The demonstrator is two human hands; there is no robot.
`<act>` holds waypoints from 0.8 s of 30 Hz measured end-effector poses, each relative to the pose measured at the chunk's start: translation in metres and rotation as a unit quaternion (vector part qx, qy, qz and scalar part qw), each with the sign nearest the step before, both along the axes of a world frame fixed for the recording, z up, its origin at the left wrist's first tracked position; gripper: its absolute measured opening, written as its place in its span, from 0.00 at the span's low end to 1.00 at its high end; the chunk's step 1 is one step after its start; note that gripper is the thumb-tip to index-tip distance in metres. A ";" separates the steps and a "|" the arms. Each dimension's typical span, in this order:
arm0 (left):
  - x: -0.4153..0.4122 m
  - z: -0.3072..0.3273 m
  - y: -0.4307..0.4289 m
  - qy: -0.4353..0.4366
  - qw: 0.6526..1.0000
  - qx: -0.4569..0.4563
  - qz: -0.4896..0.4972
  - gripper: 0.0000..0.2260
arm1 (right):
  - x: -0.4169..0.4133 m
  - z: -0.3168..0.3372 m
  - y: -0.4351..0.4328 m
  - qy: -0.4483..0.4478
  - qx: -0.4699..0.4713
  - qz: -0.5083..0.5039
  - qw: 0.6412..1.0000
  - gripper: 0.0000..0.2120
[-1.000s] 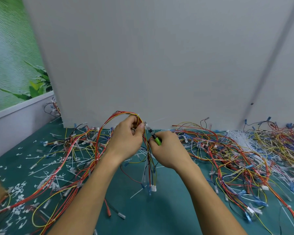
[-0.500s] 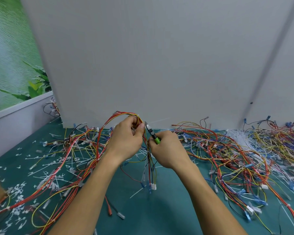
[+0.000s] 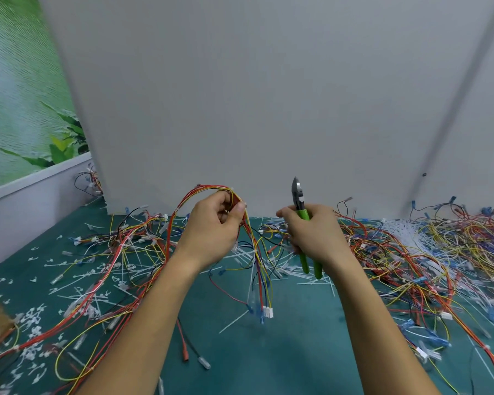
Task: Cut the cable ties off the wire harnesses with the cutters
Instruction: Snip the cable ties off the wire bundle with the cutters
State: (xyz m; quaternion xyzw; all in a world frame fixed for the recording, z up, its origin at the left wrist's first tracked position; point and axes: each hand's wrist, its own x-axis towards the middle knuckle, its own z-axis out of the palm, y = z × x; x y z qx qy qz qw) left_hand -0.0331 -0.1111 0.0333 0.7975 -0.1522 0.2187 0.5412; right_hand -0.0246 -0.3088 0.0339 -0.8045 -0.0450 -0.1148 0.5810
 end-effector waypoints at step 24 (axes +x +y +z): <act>0.007 0.007 0.016 0.019 0.970 -0.232 0.071 0.06 | -0.013 -0.003 0.024 -0.092 -0.105 0.067 0.988 0.10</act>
